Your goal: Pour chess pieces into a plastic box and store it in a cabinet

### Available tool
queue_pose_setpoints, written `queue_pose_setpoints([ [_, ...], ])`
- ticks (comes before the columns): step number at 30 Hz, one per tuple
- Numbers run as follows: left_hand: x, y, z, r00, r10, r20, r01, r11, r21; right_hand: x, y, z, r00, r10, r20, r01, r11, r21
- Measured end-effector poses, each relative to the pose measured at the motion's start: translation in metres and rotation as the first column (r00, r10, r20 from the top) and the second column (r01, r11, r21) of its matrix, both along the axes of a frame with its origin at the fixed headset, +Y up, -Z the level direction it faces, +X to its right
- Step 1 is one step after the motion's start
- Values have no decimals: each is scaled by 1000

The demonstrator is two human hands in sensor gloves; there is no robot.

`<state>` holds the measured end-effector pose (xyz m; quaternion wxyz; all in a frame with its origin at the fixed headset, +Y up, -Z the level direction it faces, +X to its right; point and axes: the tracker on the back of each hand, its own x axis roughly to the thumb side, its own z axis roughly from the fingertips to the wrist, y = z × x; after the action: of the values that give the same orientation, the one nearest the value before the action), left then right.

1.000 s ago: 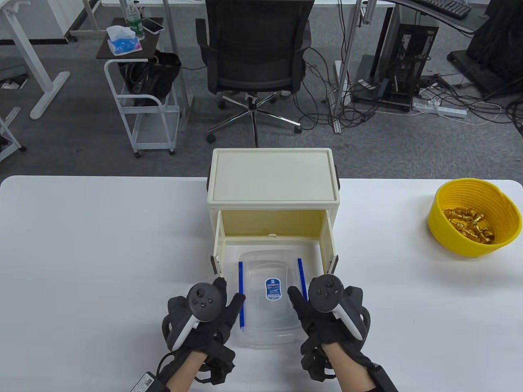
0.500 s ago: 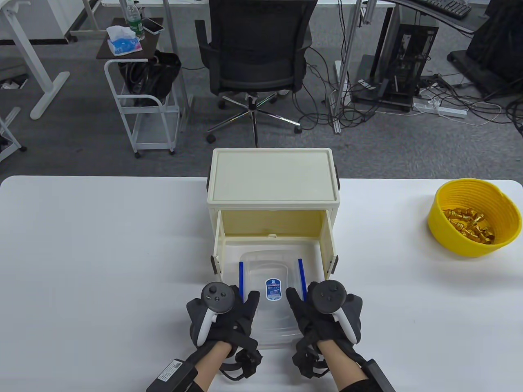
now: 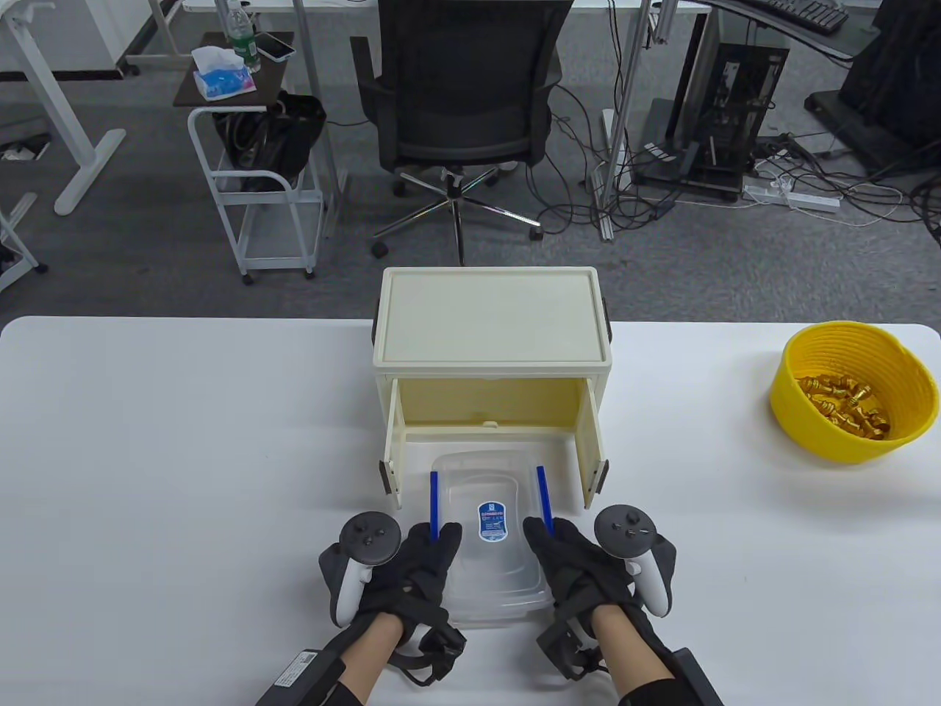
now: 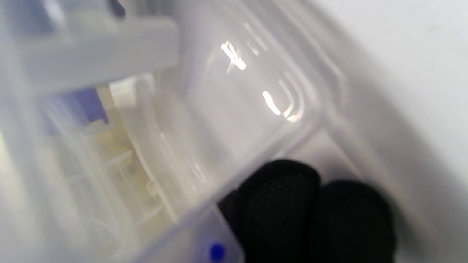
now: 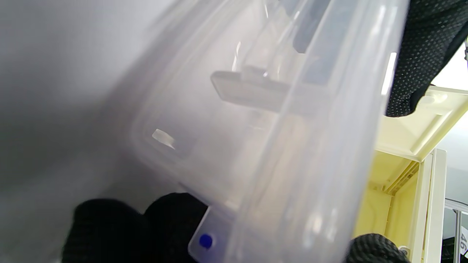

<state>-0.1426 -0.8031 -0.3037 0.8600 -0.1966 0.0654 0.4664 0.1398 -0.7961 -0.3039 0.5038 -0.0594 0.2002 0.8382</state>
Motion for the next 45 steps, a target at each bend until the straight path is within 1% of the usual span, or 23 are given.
queue_pose_setpoints([
  [6, -2, -3, 0, 999, 38, 1, -38, 999, 6, 2, -3, 0, 999, -37, -4, 37, 999, -8],
  [16, -3, -3, 1, 996, 87, 16, -86, 996, -16, 4, -2, 1, 997, -78, 5, 78, 997, -22],
  [17, -4, -3, 1, 995, 97, 17, -97, 995, -21, 5, -7, 1, 996, -92, 7, 93, 995, -35],
  [18, -4, -3, 1, 994, 107, 25, -107, 994, -25, 8, -9, 1, 988, -157, 9, 157, 987, -36],
  [20, -4, -3, 1, 993, 116, 27, -115, 993, -29, 10, -12, 1, 972, -232, 27, 234, 968, -90],
  [24, -7, -5, 0, 985, 168, 40, -166, 985, -52, 10, -9, 1, 985, -174, 15, 174, 982, -74],
  [29, -10, -6, -1, 988, 156, 12, -156, 987, -45, 11, -10, 0, 983, -184, 19, 185, 979, -81],
  [30, -11, -7, -1, 986, 169, -7, -169, 984, -59, 11, -9, 0, 983, -181, 19, 182, 980, -80],
  [31, -12, -10, -1, 977, 214, 0, -213, 974, -81, 11, -9, 0, 984, -177, 17, 178, 981, -80],
  [32, -13, -10, -1, 975, 224, -3, -223, 971, -88, 11, -9, 0, 984, -175, 18, 176, 981, -79],
  [36, -13, -8, 1, 984, 175, -37, -177, 982, -69, 12, -9, 0, 986, -167, 24, 169, 982, -87],
  [39, -14, -2, 2, 994, 86, -67, -93, 991, -95, 11, -4, 2, 993, -112, 43, 115, 990, -81],
  [41, -16, 5, 3, 998, -30, -63, 25, 997, -78, 10, 1, 3, 998, -27, 65, 31, 997, -74],
  [42, -16, 10, 3, 993, -102, -60, 99, 994, -51, 10, 4, 3, 998, 23, 60, -20, 998, -60],
  [45, -12, 21, 4, 967, -251, -37, 251, 968, 11, 7, 16, 4, 987, 153, 52, -150, 988, -44],
])
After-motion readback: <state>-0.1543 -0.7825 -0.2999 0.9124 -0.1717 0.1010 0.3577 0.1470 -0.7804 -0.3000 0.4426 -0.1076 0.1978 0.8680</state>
